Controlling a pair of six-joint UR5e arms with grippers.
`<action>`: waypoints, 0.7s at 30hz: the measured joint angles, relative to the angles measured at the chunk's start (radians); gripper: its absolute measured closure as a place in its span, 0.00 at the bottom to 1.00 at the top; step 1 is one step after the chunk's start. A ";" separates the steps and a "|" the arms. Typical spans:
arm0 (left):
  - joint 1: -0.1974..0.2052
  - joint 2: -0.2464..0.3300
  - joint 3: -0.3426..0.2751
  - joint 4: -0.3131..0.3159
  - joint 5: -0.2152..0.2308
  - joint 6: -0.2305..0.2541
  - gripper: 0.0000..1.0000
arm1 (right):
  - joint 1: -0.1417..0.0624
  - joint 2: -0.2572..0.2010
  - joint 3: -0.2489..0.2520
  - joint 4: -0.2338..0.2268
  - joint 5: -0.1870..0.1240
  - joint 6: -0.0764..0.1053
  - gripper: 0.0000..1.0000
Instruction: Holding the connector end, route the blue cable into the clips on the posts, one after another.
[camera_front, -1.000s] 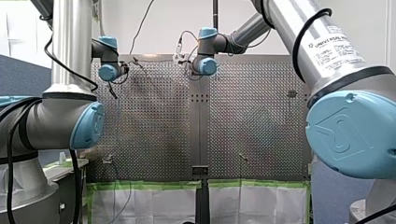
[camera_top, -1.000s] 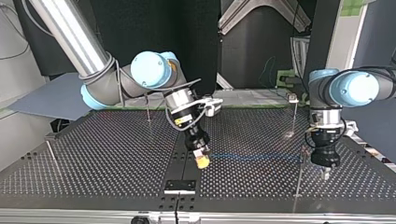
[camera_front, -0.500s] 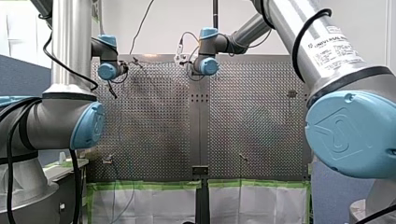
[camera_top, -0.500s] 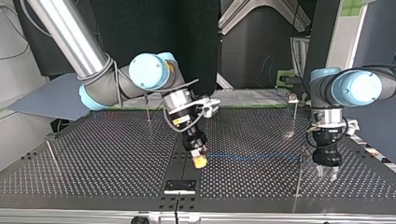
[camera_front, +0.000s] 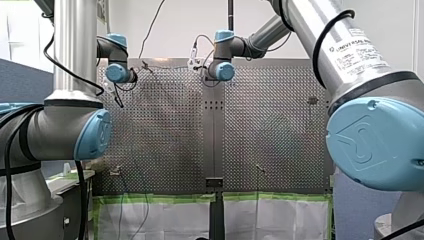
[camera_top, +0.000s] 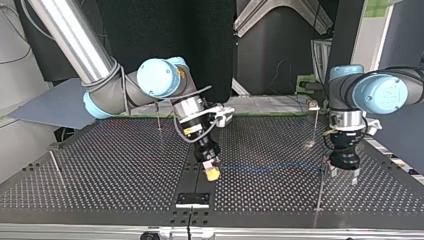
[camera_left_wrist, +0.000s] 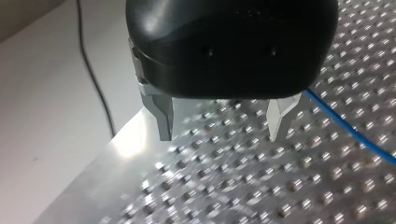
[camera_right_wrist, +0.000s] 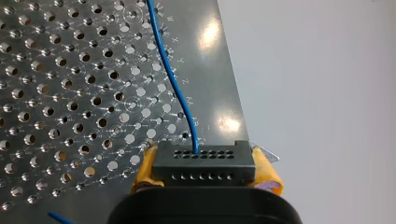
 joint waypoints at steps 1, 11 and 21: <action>-0.004 0.001 -0.001 -0.010 0.004 0.007 0.00 | 0.000 0.000 0.000 0.000 0.000 0.000 1.00; -0.029 0.028 -0.065 -0.117 0.015 0.027 0.00 | 0.000 0.000 0.000 0.007 0.000 -0.002 1.00; -0.032 0.105 -0.102 -0.190 0.006 -0.004 0.00 | 0.000 0.000 0.000 0.009 0.000 -0.003 1.00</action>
